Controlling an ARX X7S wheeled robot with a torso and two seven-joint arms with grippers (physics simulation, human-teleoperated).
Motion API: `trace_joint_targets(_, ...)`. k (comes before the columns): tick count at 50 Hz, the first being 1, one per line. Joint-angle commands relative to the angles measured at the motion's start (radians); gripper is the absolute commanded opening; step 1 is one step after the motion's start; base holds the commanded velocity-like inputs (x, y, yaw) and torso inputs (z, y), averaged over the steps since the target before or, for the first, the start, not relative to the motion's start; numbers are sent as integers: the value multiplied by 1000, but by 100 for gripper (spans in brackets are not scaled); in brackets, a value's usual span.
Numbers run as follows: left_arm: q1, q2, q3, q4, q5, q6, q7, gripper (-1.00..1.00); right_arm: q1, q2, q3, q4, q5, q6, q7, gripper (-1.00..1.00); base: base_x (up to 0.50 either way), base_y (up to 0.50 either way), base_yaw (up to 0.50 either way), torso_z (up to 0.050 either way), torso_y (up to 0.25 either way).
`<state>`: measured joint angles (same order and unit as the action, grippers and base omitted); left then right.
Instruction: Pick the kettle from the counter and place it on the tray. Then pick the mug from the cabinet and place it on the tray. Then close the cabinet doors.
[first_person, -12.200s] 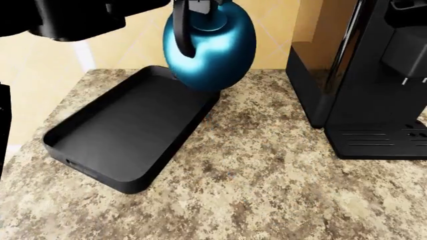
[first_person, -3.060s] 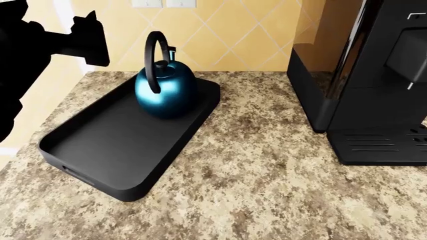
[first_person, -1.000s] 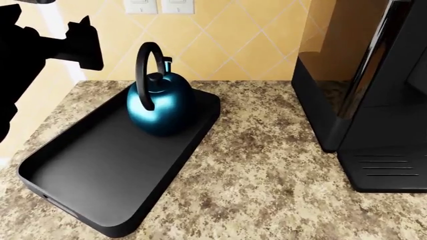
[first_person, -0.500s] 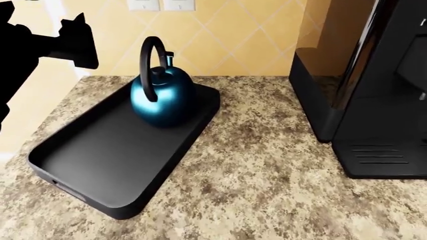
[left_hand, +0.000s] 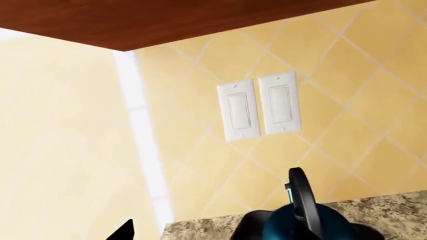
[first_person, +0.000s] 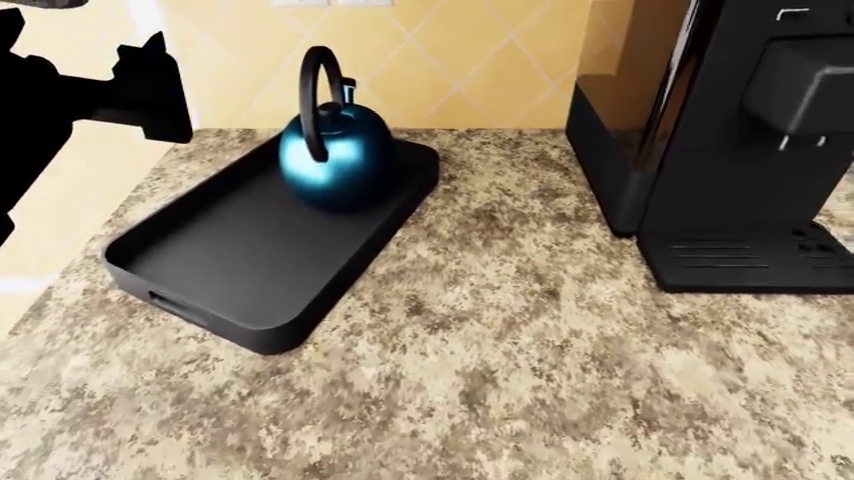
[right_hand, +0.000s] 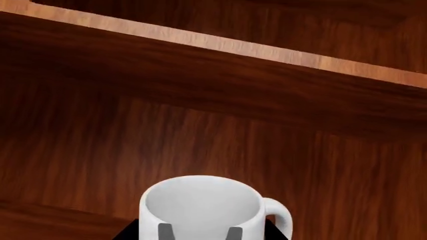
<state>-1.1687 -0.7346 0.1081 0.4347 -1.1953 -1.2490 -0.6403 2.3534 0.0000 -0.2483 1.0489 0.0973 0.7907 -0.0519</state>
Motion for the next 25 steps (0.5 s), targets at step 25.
trace_joint_targets(25,-4,-11,23,-5,4,13,2,100,3,0,-19,-157,94,50,-56,-100,-100,0,0,0,0)
